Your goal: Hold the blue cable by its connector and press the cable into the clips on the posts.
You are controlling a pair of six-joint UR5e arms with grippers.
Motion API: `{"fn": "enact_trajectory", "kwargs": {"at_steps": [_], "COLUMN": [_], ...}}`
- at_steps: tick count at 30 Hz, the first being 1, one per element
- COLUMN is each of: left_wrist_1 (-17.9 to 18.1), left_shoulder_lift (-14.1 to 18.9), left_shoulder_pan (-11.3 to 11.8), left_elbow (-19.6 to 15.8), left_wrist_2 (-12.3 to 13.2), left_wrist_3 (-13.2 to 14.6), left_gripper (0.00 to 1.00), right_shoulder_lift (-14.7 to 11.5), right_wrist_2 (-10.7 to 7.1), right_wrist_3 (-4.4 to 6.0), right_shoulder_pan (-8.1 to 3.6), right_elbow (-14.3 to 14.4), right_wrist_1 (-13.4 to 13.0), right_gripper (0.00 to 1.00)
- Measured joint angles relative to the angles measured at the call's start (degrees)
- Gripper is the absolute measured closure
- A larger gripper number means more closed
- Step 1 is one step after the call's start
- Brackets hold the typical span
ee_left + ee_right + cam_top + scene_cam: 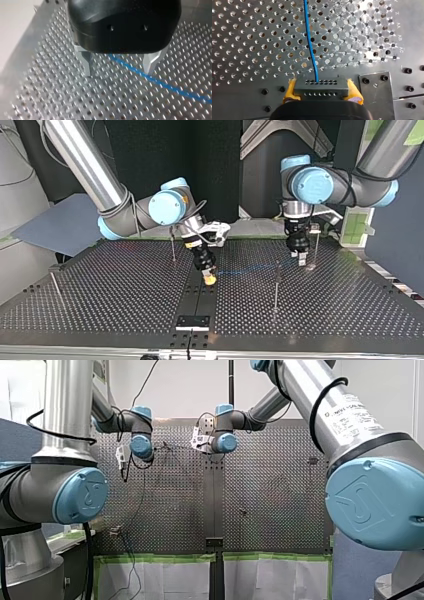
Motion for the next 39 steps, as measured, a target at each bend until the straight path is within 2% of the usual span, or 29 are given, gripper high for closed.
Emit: {"fn": "enact_trajectory", "kwargs": {"at_steps": [8, 13, 24, 39], "left_wrist_1": [-0.2, -1.7, -5.0, -5.0], "left_shoulder_lift": [4.1, 6.0, 6.4, 6.4], "left_shoulder_pan": [-0.8, -1.4, -3.2, -3.8], "left_elbow": [-0.5, -0.4, -0.5, -0.5], "left_wrist_2": [1.9, 2.8, 4.2, 4.1], "left_wrist_3": [-0.4, -0.4, 0.8, 1.4], "left_gripper": [0.00, 0.00, 0.00, 0.00], "right_shoulder_lift": [0.0, 0.0, 0.0, 0.0], "right_wrist_2": [-0.01, -0.01, 0.00, 0.07], "right_wrist_3": [0.00, 0.00, 0.00, 0.00], "right_shoulder_pan": [0.27, 0.23, 0.04, -0.03], "right_elbow": [0.0, 0.0, 0.1, 0.1], "right_wrist_1": [0.6, 0.9, 1.1, 1.3], "right_gripper": [1.00, 1.00, 1.00, 1.00]}}
